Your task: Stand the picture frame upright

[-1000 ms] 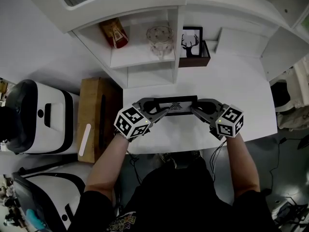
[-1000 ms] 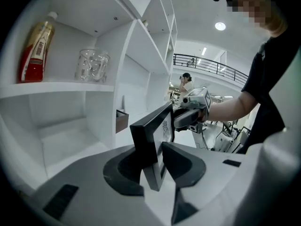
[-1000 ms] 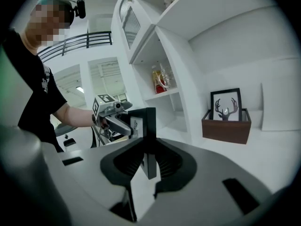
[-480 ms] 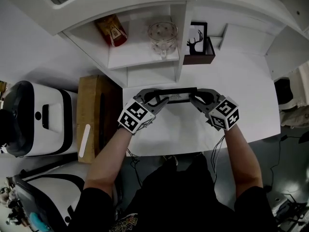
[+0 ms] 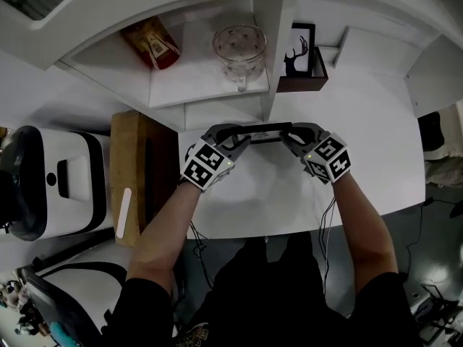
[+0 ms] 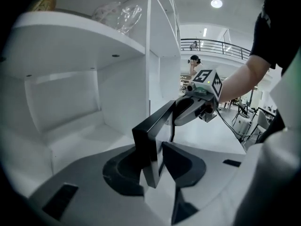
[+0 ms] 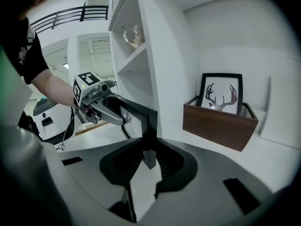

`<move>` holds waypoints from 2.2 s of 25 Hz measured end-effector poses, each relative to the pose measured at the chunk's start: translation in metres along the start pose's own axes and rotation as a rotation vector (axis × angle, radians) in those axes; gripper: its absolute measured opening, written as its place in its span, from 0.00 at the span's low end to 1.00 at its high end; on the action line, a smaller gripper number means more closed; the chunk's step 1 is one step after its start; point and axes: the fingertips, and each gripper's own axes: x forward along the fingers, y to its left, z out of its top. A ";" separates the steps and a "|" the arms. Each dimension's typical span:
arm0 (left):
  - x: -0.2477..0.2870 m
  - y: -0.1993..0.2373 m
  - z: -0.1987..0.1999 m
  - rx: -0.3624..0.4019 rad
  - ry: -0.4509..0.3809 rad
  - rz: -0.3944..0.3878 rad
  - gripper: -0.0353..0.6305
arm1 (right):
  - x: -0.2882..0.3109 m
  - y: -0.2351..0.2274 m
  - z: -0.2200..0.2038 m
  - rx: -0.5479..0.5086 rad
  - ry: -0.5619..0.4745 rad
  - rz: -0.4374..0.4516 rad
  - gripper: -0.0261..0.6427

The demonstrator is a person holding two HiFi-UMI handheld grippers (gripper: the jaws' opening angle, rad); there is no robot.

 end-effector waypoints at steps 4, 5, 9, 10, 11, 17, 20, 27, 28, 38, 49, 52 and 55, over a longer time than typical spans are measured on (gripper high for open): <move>0.013 0.009 -0.010 -0.017 0.018 0.002 0.24 | 0.013 -0.011 -0.009 0.011 0.026 0.001 0.15; 0.016 0.010 -0.011 -0.019 0.022 0.002 0.24 | 0.015 -0.013 -0.012 0.016 0.033 0.001 0.15; 0.024 0.016 -0.015 -0.022 0.029 0.000 0.24 | 0.022 -0.019 -0.017 0.030 0.047 0.003 0.15; 0.025 0.018 -0.016 -0.023 0.031 -0.001 0.24 | 0.023 -0.020 -0.017 0.028 0.051 0.004 0.15; 0.026 0.019 -0.017 -0.026 0.032 -0.002 0.24 | 0.024 -0.021 -0.017 0.026 0.055 0.005 0.15; 0.032 0.025 -0.020 -0.051 0.031 -0.009 0.25 | 0.029 -0.025 -0.018 0.025 0.065 0.013 0.15; 0.033 0.028 -0.021 -0.075 0.025 -0.010 0.25 | 0.031 -0.028 -0.017 0.029 0.062 0.018 0.15; 0.036 0.032 -0.020 -0.094 0.015 -0.016 0.25 | 0.033 -0.032 -0.015 0.045 0.058 0.036 0.15; 0.036 0.032 -0.020 -0.095 0.015 -0.017 0.25 | 0.033 -0.032 -0.015 0.044 0.059 0.041 0.15; 0.035 0.036 -0.022 -0.115 0.011 -0.010 0.29 | 0.033 -0.031 -0.015 0.036 0.059 0.050 0.15; 0.002 0.036 -0.036 -0.106 0.020 0.064 0.29 | 0.002 -0.035 -0.019 0.040 0.016 -0.016 0.19; -0.011 0.032 -0.039 -0.107 0.011 0.089 0.29 | -0.014 -0.034 -0.021 0.078 -0.024 -0.074 0.19; -0.028 0.029 -0.044 -0.119 0.002 0.122 0.29 | -0.031 -0.032 -0.022 0.133 -0.073 -0.139 0.19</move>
